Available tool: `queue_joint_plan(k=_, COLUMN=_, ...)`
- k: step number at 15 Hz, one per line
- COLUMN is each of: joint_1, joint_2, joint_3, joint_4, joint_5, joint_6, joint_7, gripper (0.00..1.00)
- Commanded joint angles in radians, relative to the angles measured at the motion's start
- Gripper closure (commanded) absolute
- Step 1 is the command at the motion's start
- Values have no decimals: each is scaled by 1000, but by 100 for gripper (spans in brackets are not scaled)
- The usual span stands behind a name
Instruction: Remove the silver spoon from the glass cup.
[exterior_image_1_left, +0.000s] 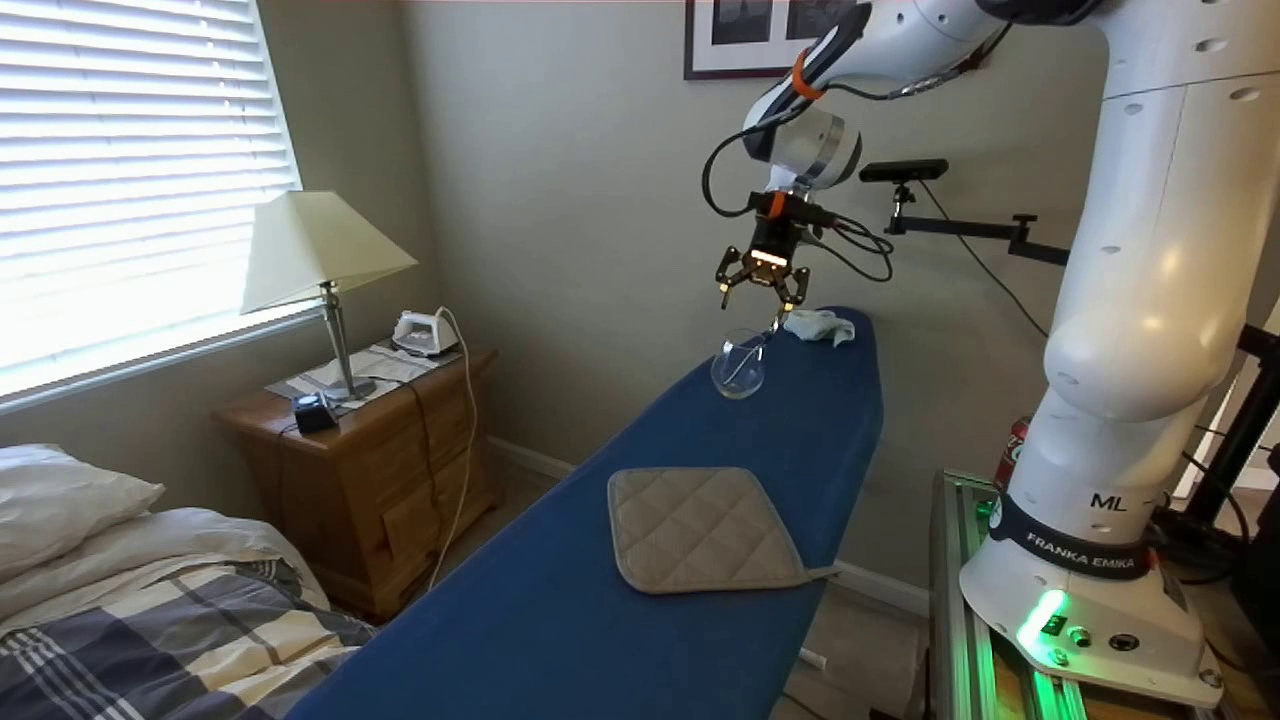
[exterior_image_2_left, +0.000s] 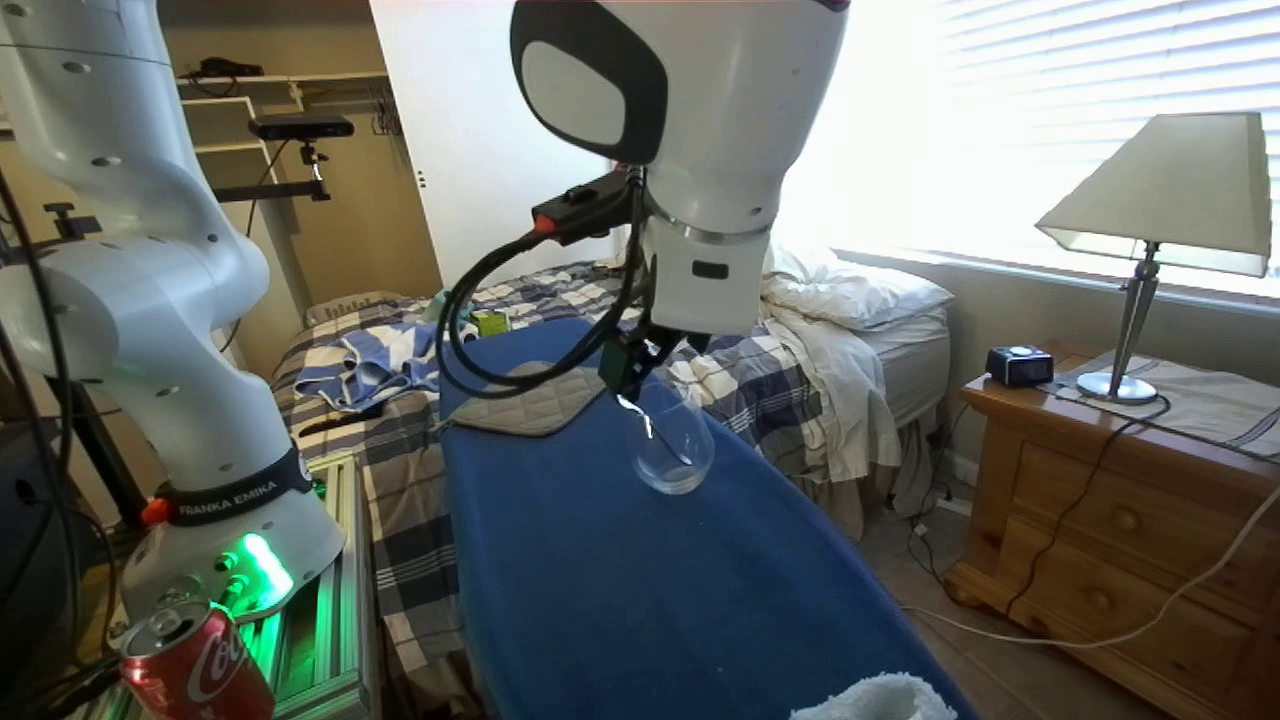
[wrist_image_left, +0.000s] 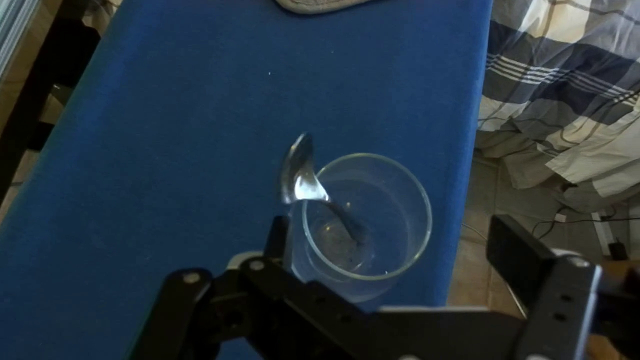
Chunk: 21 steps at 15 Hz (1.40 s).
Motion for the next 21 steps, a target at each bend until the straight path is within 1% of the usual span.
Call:
queue_joint_plan(k=1, joint_1=-16, joint_2=25, joint_3=2, joint_4=40, joint_5=29, joint_6=-30, joint_7=-5, gripper=0)
queue_joint_plan(k=5, joint_1=-12, joint_2=18, joint_3=-3, joint_4=30, joint_5=-14, joint_6=-50, joint_7=27, gripper=0)
queue_joint_plan(k=10, joint_1=-13, joint_2=17, joint_3=-8, joint_4=24, joint_5=-25, joint_6=-86, joint_7=36, gripper=0)
queue_joint_plan(k=14, joint_1=-11, joint_2=18, joint_3=-10, joint_4=23, joint_5=-54, joint_6=-86, joint_7=37, gripper=0)
queue_joint_plan(k=20, joint_1=-15, joint_2=36, joint_3=-9, joint_4=14, joint_5=-40, joint_6=-126, joint_7=39, gripper=0)
queue_joint_plan(k=21, joint_1=-15, joint_2=41, joint_3=-9, joint_4=13, joint_5=-40, joint_6=-132, joint_7=38, gripper=5)
